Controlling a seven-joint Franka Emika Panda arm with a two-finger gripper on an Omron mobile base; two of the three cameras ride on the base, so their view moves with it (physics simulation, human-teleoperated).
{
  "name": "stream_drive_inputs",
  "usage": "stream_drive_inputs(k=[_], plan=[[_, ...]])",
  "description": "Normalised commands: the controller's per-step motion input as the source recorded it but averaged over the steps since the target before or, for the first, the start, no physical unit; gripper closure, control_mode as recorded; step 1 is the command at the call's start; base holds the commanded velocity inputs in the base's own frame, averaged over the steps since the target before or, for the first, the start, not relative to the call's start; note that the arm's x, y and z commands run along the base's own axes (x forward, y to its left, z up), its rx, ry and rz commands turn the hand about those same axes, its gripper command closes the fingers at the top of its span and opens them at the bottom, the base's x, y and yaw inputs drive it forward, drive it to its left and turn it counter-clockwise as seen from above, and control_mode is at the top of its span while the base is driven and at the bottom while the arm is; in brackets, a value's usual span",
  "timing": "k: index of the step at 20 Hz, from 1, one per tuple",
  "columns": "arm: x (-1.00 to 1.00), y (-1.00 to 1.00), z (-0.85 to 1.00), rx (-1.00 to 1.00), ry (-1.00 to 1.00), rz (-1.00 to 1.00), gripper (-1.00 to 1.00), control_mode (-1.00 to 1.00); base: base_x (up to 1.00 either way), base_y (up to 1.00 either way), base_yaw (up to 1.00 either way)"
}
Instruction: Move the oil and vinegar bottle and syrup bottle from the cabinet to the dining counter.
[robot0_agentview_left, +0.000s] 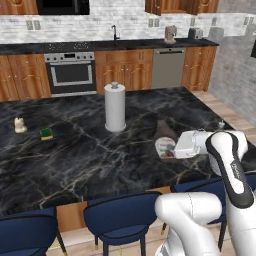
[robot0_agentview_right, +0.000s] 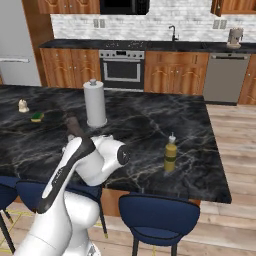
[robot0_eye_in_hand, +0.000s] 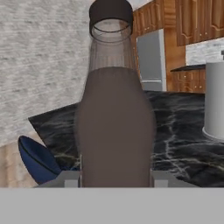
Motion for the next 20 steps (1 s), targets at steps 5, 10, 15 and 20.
stream_drive_inputs(k=[5, 10, 15, 20], plan=[[0.6, 0.04, -0.29, 0.05, -0.01, 0.0, 1.0, -1.0, 0.0, 0.0, 0.0], [0.6, 0.01, -0.2, 0.04, -0.01, 0.01, 1.0, -1.0, 0.0, 0.0, 0.0], [0.61, 0.0, -0.25, 0.0, 0.0, 0.02, 1.0, -1.0, 0.0, 0.0, 0.0], [0.62, 0.0, -0.25, 0.02, 0.0, 0.02, 1.0, -1.0, 0.0, 0.0, 0.0]])
